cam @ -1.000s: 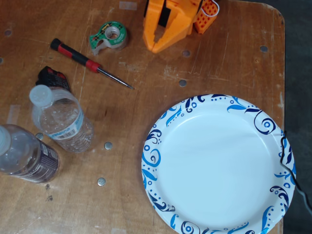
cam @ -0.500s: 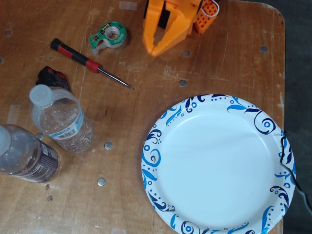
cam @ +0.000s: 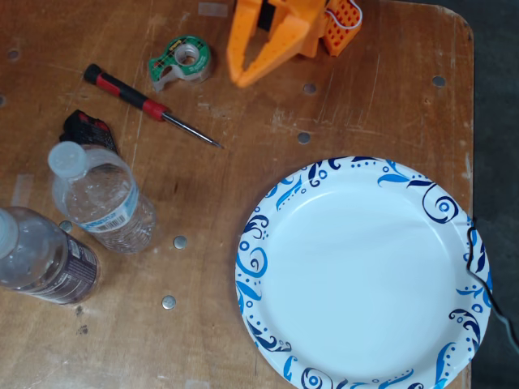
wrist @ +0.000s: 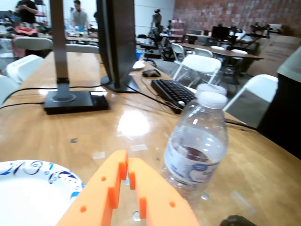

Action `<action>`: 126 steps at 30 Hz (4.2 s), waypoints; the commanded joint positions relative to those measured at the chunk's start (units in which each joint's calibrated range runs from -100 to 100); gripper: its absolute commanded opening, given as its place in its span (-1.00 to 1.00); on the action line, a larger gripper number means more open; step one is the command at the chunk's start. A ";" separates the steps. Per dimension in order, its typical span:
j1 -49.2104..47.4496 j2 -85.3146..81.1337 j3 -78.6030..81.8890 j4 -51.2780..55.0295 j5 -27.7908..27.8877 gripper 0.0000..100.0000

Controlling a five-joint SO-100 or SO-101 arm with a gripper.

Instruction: Move the bottles to the plate

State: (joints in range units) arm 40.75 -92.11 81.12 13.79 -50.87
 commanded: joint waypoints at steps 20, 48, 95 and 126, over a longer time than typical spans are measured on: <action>5.02 47.68 -33.82 -7.61 -3.90 -0.57; 6.31 73.14 -50.84 -20.40 -3.90 -0.33; 9.98 82.67 -51.30 -30.93 -3.85 -0.62; 13.00 78.29 -71.93 -12.92 -6.46 -0.90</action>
State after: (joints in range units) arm 53.60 -9.48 17.36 -5.79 -56.34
